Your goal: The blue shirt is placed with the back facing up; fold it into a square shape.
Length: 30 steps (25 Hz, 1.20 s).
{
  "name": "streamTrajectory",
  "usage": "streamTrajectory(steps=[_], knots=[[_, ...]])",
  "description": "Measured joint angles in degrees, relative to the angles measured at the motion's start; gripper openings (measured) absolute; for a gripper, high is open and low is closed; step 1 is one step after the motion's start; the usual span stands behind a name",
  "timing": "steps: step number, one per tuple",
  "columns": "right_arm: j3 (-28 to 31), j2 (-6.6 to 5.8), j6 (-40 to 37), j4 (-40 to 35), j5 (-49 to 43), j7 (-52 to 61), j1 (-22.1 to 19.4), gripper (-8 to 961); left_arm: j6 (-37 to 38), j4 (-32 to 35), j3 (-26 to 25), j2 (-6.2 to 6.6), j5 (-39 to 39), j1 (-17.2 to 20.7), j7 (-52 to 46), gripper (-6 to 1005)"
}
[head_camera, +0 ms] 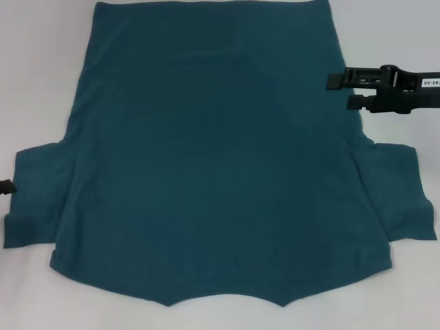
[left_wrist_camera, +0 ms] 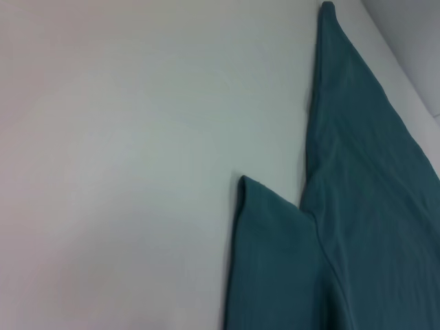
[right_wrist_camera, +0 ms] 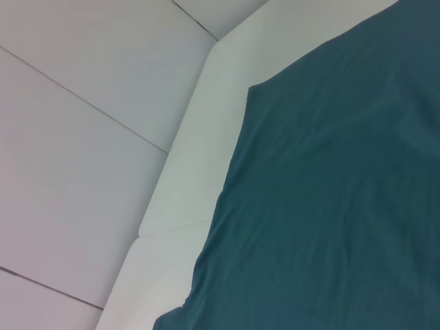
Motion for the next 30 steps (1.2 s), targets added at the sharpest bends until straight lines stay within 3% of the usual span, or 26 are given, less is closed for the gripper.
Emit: streamTrajectory(steps=[30], knots=[[0.2,-0.04,0.2,0.1,0.0,0.1,-0.9,922,-2.6,-3.4,1.1,-0.03,1.5,-0.4,1.2,798]])
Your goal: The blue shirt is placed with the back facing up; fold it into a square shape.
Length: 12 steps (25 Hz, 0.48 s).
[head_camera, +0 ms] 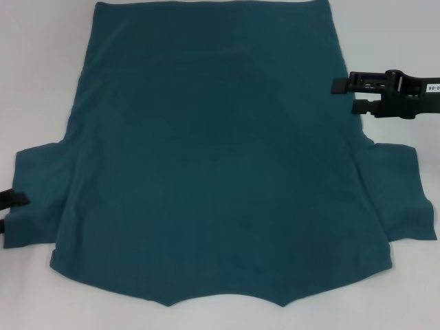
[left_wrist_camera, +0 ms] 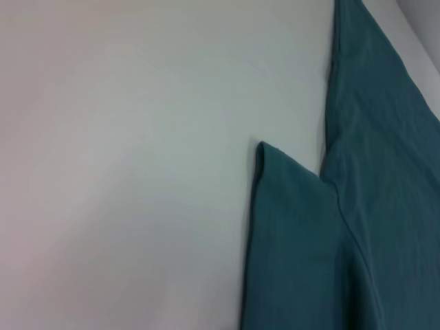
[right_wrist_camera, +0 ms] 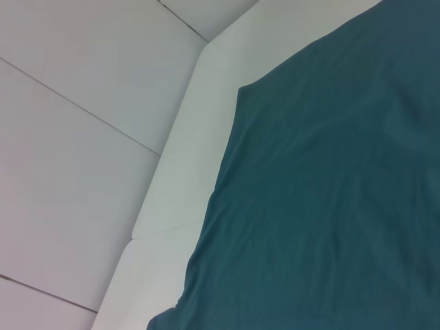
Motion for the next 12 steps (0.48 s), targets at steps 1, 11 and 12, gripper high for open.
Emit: streamTrajectory(steps=[1,11,12], knots=[[0.1,0.0,0.0,0.0,0.0,0.0,0.0,922,-0.1,-0.1,0.2,0.0,0.0,0.0,0.0,797],[1.8,-0.01,-0.2,0.3,0.0,-0.2,-0.5,922,2.5,-0.9,1.0,0.28,-0.5,-1.5,0.1,792],[1.9,-0.02,-0.2,0.4,0.0,-0.3,-0.5,921,2.6,-1.0,1.2,0.36,-0.3,-1.6,0.0,792]])
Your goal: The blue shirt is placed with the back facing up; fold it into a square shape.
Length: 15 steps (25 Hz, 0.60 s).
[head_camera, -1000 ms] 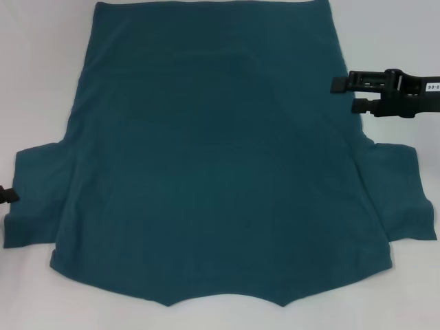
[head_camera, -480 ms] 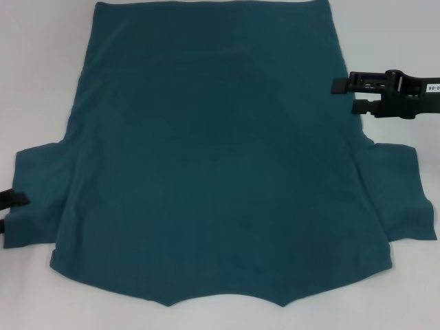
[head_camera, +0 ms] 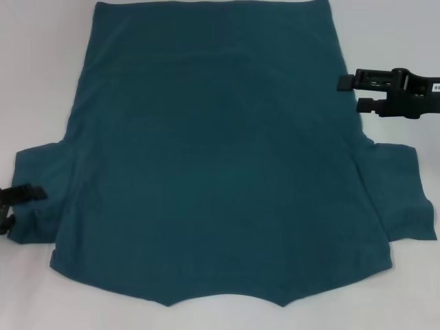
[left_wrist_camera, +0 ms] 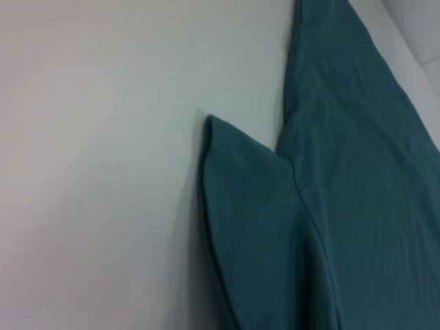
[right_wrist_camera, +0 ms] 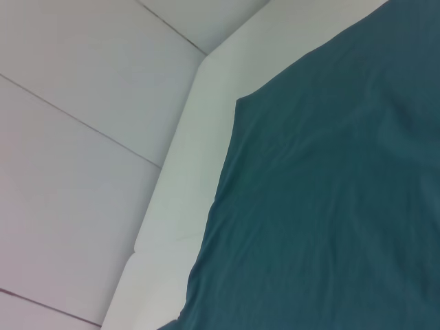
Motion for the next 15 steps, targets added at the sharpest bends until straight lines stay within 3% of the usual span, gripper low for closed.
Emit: streamTrajectory(steps=[7,15], knots=[[0.2,-0.14,-0.1,0.1,0.0,-0.1,-0.1,921,-0.1,2.0,1.3,0.1,1.7,-0.2,-0.8,788],[0.3,-0.15,-0.1,0.1,0.0,0.3,-0.1,921,-0.6,2.8,1.3,0.09,3.9,-0.3,-0.6,504]])
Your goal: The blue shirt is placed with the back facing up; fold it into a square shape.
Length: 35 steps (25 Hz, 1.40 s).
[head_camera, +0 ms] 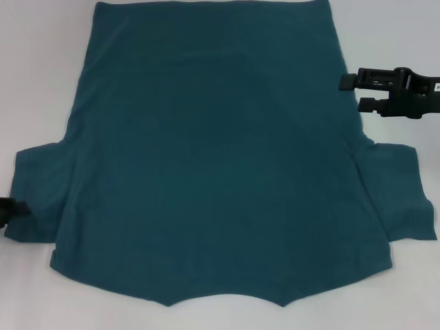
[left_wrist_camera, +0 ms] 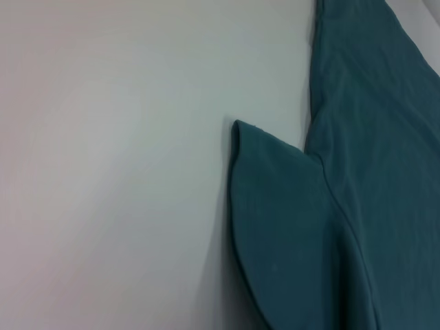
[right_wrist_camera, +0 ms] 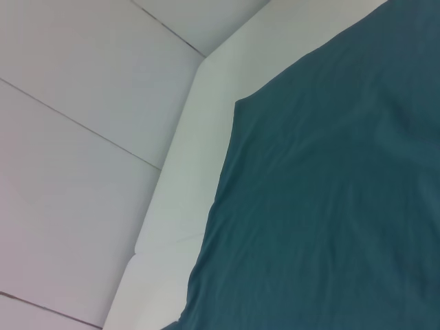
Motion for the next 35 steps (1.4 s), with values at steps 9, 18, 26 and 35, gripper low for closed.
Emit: streamTrajectory(steps=[9,18,26,35], knots=[[0.5,0.0,0.0,0.0,0.1,0.0,0.2,920,0.0,0.9,1.0,0.0,0.2,0.0,0.4,59],[0.6,-0.06,-0.3,0.0,0.2,0.0,0.2,920,0.5,8.0,9.5,-0.14,1.8,-0.1,3.7,16],[0.9,-0.25,-0.3,0.0,0.1,0.0,0.0,919,-0.7,17.5,19.2,-1.54,13.7,-1.4,0.0,32],[0.9,-0.43,0.2,0.0,0.1,0.0,0.0,919,-4.7,19.4,21.1,-1.98,20.8,-3.3,-3.7,49]])
